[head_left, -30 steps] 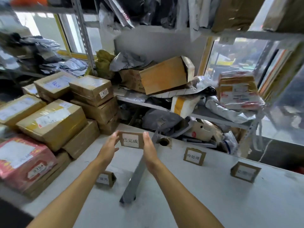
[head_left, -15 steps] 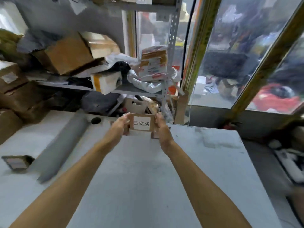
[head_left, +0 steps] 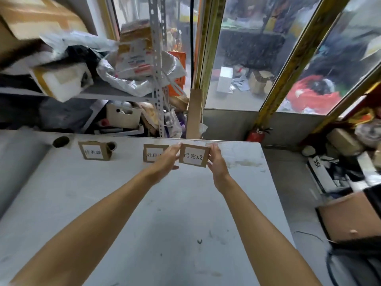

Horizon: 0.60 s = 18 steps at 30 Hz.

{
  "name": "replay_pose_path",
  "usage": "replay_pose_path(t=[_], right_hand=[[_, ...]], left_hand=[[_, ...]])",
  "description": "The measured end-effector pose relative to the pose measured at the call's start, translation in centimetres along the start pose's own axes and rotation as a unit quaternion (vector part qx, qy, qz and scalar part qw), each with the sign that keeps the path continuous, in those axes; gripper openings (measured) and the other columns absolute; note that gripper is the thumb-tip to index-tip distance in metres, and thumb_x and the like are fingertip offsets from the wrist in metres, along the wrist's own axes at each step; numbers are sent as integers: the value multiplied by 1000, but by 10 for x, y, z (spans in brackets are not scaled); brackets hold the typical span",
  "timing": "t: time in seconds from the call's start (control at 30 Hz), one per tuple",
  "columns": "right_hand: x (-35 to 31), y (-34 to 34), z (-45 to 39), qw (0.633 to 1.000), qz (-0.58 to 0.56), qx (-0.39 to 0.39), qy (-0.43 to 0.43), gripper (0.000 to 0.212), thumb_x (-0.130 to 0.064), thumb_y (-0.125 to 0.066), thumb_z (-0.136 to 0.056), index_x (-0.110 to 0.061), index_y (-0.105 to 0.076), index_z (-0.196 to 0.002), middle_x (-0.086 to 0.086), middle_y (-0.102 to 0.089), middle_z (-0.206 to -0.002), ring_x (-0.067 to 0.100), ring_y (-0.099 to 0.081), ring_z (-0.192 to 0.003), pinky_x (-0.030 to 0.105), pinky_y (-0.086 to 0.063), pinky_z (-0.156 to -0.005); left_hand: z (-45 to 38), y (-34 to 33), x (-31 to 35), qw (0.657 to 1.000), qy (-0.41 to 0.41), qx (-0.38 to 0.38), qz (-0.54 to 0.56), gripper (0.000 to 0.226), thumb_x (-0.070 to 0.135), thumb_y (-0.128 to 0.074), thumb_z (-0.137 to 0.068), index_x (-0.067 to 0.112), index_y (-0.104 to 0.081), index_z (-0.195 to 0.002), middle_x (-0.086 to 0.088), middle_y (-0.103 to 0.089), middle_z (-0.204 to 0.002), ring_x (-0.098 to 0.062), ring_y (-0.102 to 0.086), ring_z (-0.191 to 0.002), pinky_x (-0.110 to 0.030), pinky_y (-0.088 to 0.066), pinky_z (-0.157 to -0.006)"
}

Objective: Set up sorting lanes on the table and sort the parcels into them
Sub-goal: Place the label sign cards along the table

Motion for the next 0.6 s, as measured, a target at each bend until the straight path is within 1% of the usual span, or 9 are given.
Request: replay_pose_path(t=[0.07,0.13,0.2,0.27,0.37,0.47,0.53,0.6], right_hand=[[0,10,-16,1000,6,5,-6,40,-47,-19,-111,-38,-58,-110,-14,-64,-101,0,-57,-93,26,-39,-98],[2,15,-32,1000,11,6,-22,42,-47,-17,-111,-40,-58,-103,-13,-63,-100,3,-56,-95,31,-36,-102],[5,17,-48,999,19,3,-30,43,-47,-16,-111,-41,-57,-102,-10,-63,-101,9,-55,-99,33,-36,-103],[9,18,-62,999,16,0,-34,43,-47,-16,-111,-40,-57,-102,-9,-63,-102,8,-56,-98,33,-37,-104],[19,20,-78,999,1,-6,-48,44,-48,-17,-111,-37,-59,-108,-11,-65,-102,2,-58,-97,32,-41,-103],[31,20,-83,998,4,-9,-59,43,-49,-17,-111,-36,-58,-118,-12,-66,-105,6,-60,-99,26,-43,-90],[39,19,-84,998,5,-9,-60,42,-48,-17,-111,-38,-57,-122,-10,-66,-110,4,-60,-102,25,-45,-86],[43,18,-85,998,3,-9,-56,44,-48,-16,-111,-36,-55,-129,-4,-65,-120,4,-58,-107,27,-46,-89]], left_hand=[[-15,-11,2,1000,3,-5,2,27,41,-20,-110,35,-40,-126,7,-45,-127,-13,-39,-127,-50,-40,-111],[-31,-18,3,1000,16,-4,11,27,42,-19,-110,36,-39,-127,6,-44,-128,-11,-38,-124,-51,-40,-111],[-47,-23,0,1000,24,-3,15,28,42,-18,-110,36,-38,-129,6,-44,-128,-10,-37,-123,-48,-41,-110],[-60,-27,-7,999,31,-6,18,30,43,-17,-110,35,-37,-132,6,-44,-128,-10,-36,-123,-45,-41,-109],[-77,-31,-22,997,59,-4,52,29,42,-18,-110,33,-35,-132,6,-43,-130,-10,-36,-124,-46,-39,-113],[-86,-33,-37,993,82,0,80,30,41,-20,-110,32,-35,-134,10,-41,-133,-9,-37,-126,-47,-37,-115],[-88,-37,-45,993,90,1,80,38,42,-20,-110,28,-34,-142,11,-40,-135,-8,-37,-129,-46,-35,-115],[-89,-39,-50,994,89,0,70,47,43,-20,-110,26,-27,-152,11,-38,-138,-9,-36,-134,-45,-35,-113]])
Point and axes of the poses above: each hand's wrist, its own z-axis away from the middle knuckle, its own y-axis out of the back of the hand, x = y × z, the point moved 1 cm from there along -z, towards the middle knuckle
